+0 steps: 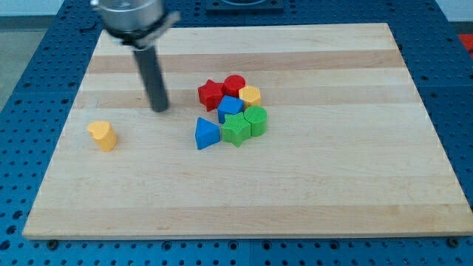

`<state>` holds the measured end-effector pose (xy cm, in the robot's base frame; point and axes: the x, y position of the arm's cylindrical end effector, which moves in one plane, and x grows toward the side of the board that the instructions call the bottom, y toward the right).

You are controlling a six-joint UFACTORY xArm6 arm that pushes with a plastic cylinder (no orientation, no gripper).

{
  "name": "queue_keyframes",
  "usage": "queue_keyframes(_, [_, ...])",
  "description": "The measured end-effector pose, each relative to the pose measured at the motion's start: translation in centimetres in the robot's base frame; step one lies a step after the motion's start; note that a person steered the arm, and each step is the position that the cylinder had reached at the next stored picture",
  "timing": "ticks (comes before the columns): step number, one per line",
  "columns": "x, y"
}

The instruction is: Move the yellow heart towards the center

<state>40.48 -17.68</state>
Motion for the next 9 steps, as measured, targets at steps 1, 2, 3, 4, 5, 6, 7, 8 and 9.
queue_keyframes(1, [-0.9, -8.1])
queue_keyframes(2, [-0.4, -12.8])
queue_keyframes(3, [-0.4, -12.8])
queue_keyframes(4, [1.0, -12.8])
queue_keyframes(5, [2.3, -12.8])
queue_keyframes(6, [4.3, -12.8])
queue_keyframes(7, [8.2, -12.8])
queue_keyframes(8, [9.2, -11.0])
queue_keyframes(9, [8.8, -7.3])
